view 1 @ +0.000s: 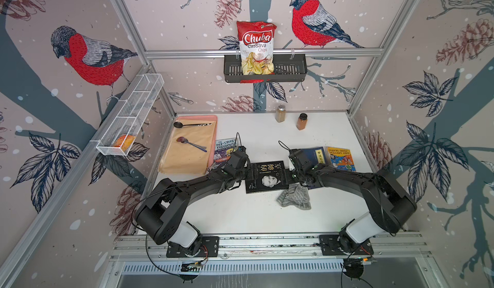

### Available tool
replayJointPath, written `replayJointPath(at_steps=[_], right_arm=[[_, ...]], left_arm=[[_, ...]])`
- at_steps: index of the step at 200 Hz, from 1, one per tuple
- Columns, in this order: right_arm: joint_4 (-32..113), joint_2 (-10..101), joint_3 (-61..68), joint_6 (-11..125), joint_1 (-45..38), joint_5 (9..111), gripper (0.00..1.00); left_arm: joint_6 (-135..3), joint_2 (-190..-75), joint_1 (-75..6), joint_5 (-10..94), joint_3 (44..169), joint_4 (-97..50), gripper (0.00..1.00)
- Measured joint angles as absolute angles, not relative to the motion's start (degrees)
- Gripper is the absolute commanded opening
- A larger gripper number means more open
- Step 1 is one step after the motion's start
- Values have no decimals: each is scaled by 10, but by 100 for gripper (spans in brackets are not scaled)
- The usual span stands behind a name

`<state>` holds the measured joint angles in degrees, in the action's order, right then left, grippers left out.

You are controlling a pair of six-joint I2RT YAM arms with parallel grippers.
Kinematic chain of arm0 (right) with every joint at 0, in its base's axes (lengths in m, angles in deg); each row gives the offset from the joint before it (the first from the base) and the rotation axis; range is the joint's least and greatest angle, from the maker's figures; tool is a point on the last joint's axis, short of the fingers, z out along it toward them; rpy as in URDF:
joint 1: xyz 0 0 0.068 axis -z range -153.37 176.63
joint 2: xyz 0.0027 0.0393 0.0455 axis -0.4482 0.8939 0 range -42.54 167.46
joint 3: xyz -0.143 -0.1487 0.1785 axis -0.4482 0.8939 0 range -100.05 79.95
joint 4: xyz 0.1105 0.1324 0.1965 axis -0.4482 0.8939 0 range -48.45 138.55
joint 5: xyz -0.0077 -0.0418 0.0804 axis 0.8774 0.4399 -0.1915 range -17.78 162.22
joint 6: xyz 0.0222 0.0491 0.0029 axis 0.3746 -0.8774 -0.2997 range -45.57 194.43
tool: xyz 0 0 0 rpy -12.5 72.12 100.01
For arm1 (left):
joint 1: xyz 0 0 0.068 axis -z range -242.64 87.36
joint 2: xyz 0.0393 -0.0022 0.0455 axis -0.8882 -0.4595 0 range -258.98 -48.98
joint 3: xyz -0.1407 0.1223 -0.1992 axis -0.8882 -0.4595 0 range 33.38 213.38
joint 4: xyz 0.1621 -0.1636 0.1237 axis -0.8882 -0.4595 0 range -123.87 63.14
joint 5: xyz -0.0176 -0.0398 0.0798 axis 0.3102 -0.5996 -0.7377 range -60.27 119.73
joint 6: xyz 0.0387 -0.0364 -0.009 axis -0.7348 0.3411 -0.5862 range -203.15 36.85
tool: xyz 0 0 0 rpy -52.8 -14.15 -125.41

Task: Wipe the cover of the book
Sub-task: Adjust the book at the center of the board.

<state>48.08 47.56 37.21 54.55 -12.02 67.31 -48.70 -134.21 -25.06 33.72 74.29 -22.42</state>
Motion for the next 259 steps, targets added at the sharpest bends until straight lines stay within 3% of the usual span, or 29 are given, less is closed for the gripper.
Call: replayJointPath(at_steps=[89,158,208,259], right_arm=[[481,487,365,544,-143,673,66],[526,472,366,533,-205,715,61],[550,458,369,539,-276,662,62],[518,459,366,555,-291,598,67]], left_arm=[[-491,-1401,-227,271,756,-288,71],[-555,-1531,-231,250,924,-338,70],[-601,-1618,-238,298,1043,-299,70],[-611,-1661,-262,394,1088,-270,70]])
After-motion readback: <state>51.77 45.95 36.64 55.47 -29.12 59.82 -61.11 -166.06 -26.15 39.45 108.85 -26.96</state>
